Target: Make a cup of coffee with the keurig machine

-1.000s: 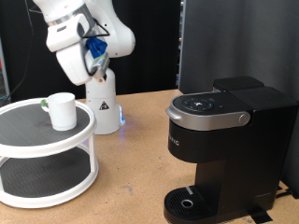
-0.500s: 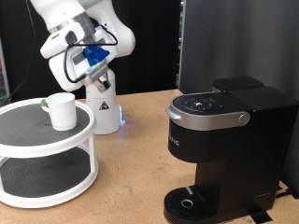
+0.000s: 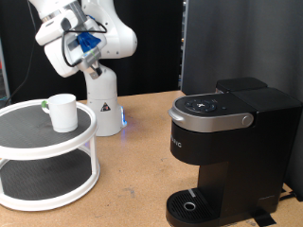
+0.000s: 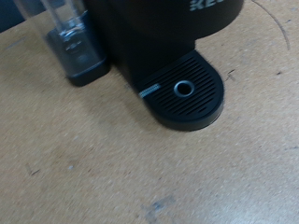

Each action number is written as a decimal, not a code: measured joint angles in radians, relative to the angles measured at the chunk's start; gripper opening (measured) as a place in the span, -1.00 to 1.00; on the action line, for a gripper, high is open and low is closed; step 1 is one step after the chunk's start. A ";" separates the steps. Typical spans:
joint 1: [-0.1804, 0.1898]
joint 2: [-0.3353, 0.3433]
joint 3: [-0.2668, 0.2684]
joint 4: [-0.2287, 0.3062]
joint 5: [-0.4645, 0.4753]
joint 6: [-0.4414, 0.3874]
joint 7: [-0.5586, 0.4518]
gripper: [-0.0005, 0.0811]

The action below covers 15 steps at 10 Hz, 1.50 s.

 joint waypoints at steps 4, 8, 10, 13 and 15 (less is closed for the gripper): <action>-0.010 -0.042 -0.018 -0.013 -0.033 -0.035 -0.005 -0.98; -0.041 -0.061 -0.015 -0.065 0.002 0.089 0.109 -0.98; -0.055 -0.078 -0.031 -0.066 -0.010 0.046 0.102 -0.98; -0.087 -0.119 -0.066 -0.066 -0.066 -0.040 0.052 -0.98; -0.105 -0.150 -0.088 -0.073 -0.084 -0.068 0.021 -0.98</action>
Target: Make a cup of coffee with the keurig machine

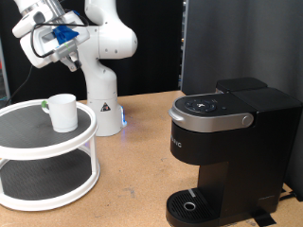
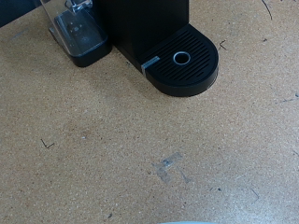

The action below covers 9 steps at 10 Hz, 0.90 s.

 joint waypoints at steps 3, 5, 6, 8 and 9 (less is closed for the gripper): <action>-0.001 0.003 -0.015 -0.001 -0.001 -0.016 -0.021 -0.98; -0.016 -0.003 -0.052 0.001 -0.008 -0.052 -0.049 -0.98; -0.029 -0.008 -0.070 0.002 -0.016 -0.067 -0.065 -0.98; -0.054 -0.019 -0.101 0.009 -0.040 -0.099 -0.096 -0.98; -0.064 -0.027 -0.114 0.014 -0.053 -0.116 -0.108 -0.98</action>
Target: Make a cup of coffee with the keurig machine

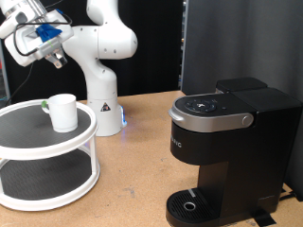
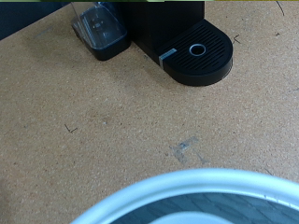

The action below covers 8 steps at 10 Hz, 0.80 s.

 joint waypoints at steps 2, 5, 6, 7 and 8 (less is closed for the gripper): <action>-0.016 -0.012 -0.022 0.016 -0.022 -0.043 -0.028 -0.98; -0.032 -0.029 -0.062 0.044 -0.066 -0.117 -0.079 -0.98; -0.038 -0.032 -0.075 0.051 -0.083 -0.134 -0.099 -0.98; -0.043 -0.033 -0.087 0.056 -0.094 -0.146 -0.114 -0.98; -0.048 -0.034 -0.095 0.058 -0.103 -0.149 -0.117 -0.98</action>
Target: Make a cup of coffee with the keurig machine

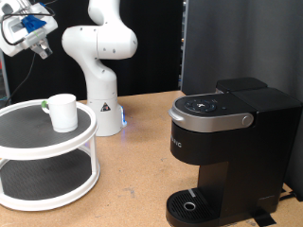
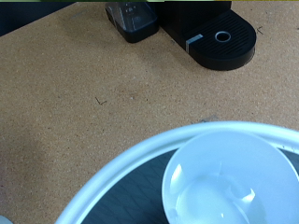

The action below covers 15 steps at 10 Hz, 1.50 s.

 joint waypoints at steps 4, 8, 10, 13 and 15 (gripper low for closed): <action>-0.007 0.000 -0.011 0.011 -0.003 -0.012 0.000 -0.98; -0.007 0.000 -0.014 0.019 -0.003 -0.027 0.000 -0.98; -0.007 0.000 -0.014 0.019 -0.003 -0.027 0.000 -0.98; -0.007 0.000 -0.014 0.019 -0.003 -0.027 0.001 -0.98; -0.007 0.000 -0.014 0.019 -0.003 -0.027 0.001 -0.98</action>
